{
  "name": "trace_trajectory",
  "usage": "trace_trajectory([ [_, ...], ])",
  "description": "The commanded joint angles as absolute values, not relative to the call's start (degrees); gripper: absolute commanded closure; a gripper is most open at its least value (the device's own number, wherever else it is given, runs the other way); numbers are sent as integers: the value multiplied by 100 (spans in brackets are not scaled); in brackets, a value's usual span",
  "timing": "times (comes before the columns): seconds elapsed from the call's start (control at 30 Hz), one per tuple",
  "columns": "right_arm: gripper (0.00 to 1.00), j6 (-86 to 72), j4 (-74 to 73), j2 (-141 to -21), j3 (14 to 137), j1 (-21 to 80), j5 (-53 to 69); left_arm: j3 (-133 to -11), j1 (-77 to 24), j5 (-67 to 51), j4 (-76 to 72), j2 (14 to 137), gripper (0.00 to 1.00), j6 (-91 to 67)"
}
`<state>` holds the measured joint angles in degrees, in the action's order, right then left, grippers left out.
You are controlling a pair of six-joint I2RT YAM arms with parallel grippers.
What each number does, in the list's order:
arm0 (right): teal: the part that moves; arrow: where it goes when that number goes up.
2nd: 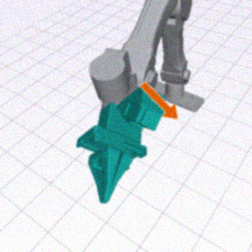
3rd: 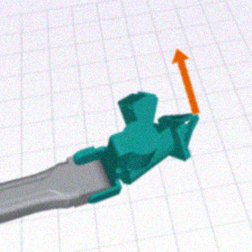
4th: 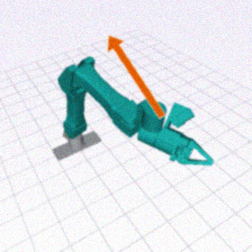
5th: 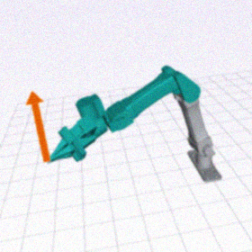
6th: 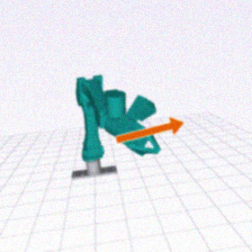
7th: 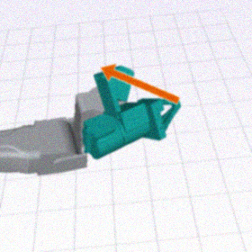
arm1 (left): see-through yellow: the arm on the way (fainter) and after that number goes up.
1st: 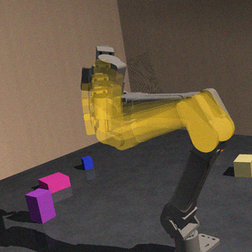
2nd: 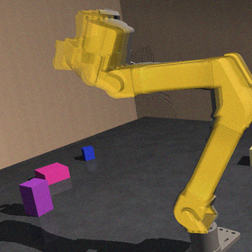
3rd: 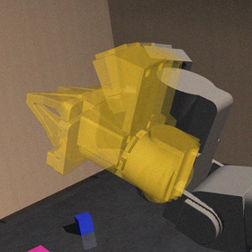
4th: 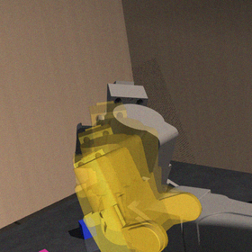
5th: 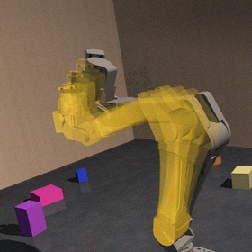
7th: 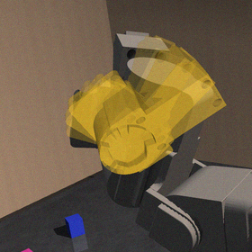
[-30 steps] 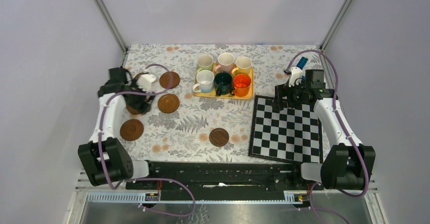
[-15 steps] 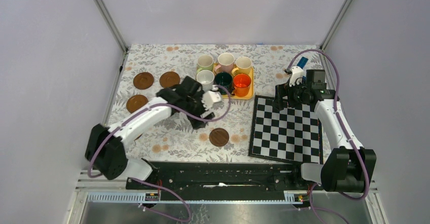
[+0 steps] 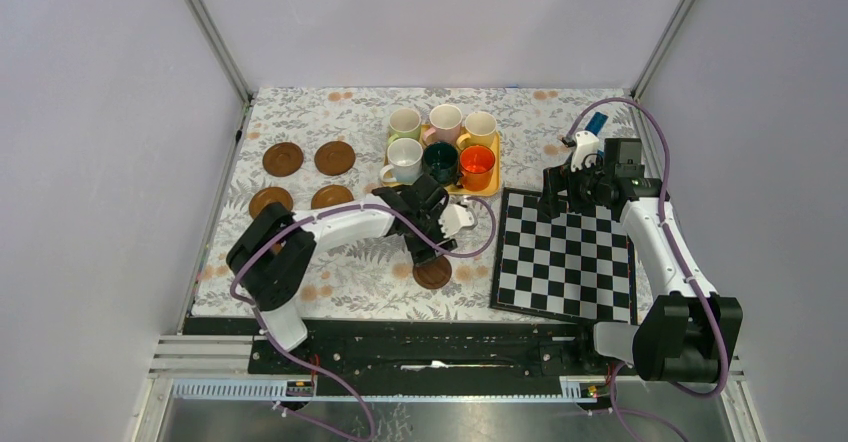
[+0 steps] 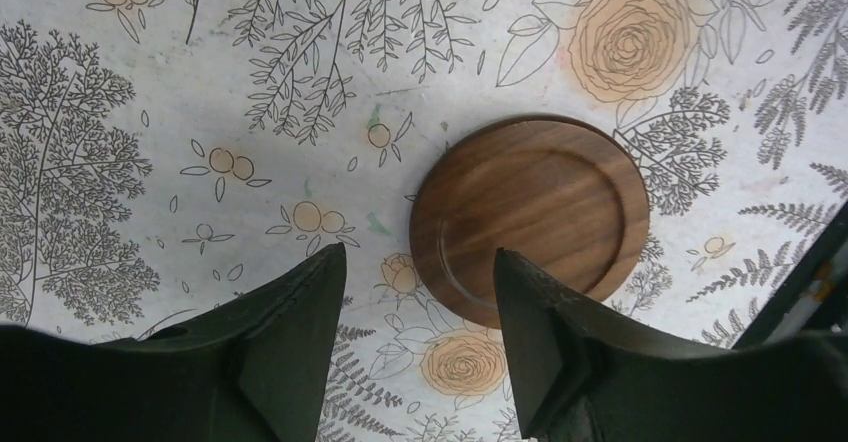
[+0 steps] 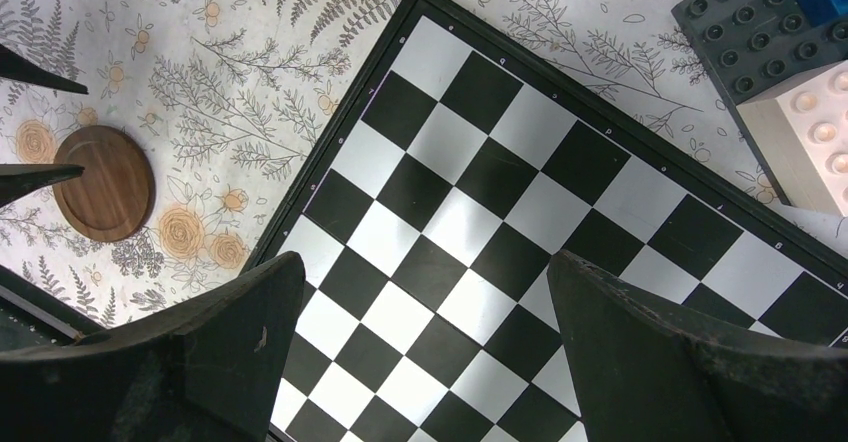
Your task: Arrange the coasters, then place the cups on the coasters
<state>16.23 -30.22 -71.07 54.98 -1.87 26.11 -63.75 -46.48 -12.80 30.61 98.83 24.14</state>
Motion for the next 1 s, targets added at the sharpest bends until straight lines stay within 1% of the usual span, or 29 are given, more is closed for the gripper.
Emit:
trace_trajectory([
  [0.0, 2, 1608, -2890, -6969, 5470, -160, 2557, -6427, -4685, -1097, 2654, 9932, 40, 2453],
  [0.27, 2, 1626, -2873, -6996, 5449, -158, 2536, -5945, -4682, -882, 2593, 10027, 48, 2641],
  [0.57, 2, 1635, -2844, -7004, 5431, -158, 2525, -5360, -4555, -760, 3135, 9616, 54, 3031],
  [0.77, 2, 1643, -2840, -7011, 5425, -158, 2521, -5031, -4183, -811, 3373, 9219, 55, 3137],
  [0.97, 2, 1644, -2847, -7001, 5415, -158, 2497, -4791, -3338, -898, 3665, 8849, 56, 3484],
])
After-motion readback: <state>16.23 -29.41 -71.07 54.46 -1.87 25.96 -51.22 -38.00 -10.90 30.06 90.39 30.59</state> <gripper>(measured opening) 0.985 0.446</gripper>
